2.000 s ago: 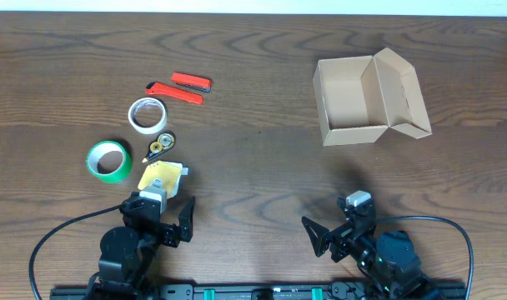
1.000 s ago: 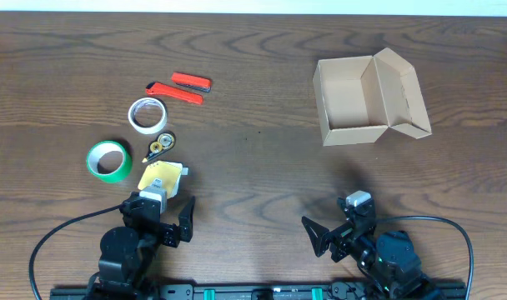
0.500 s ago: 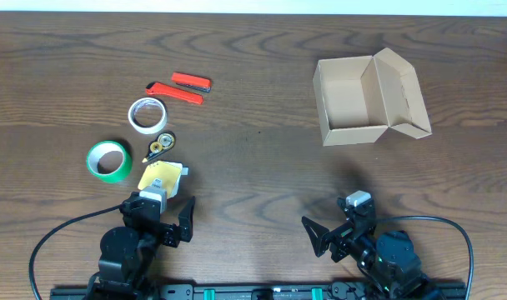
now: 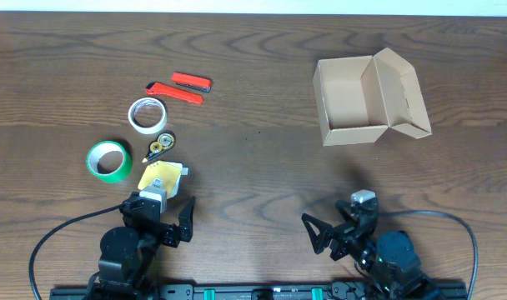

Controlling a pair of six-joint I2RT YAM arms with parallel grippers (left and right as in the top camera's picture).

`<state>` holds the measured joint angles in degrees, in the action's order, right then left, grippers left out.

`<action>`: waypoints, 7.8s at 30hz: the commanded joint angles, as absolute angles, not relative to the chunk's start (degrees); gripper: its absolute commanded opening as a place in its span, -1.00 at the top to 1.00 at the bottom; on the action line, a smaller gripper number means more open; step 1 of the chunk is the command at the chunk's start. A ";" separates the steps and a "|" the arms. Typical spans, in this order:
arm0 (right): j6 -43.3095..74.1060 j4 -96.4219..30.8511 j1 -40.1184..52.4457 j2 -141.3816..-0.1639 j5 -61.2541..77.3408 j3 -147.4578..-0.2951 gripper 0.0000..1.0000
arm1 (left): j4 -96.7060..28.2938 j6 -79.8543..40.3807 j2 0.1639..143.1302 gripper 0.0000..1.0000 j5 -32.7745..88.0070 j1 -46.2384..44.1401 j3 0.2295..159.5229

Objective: Pack container

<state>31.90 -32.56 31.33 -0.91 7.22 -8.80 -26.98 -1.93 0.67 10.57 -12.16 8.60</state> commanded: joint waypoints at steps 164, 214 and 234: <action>7.88 -89.62 21.93 -34.50 6.85 -73.80 -0.98 | -35.64 -11.38 8.05 -0.91 19.68 -12.08 18.94; 7.88 -89.62 21.93 -34.50 6.85 -73.80 -0.98 | -28.42 -4.80 81.43 -0.86 -2.33 8.99 49.19; 7.88 -89.65 21.96 -34.50 6.85 -73.80 -0.99 | -22.70 -5.15 92.44 0.38 -4.73 8.99 50.02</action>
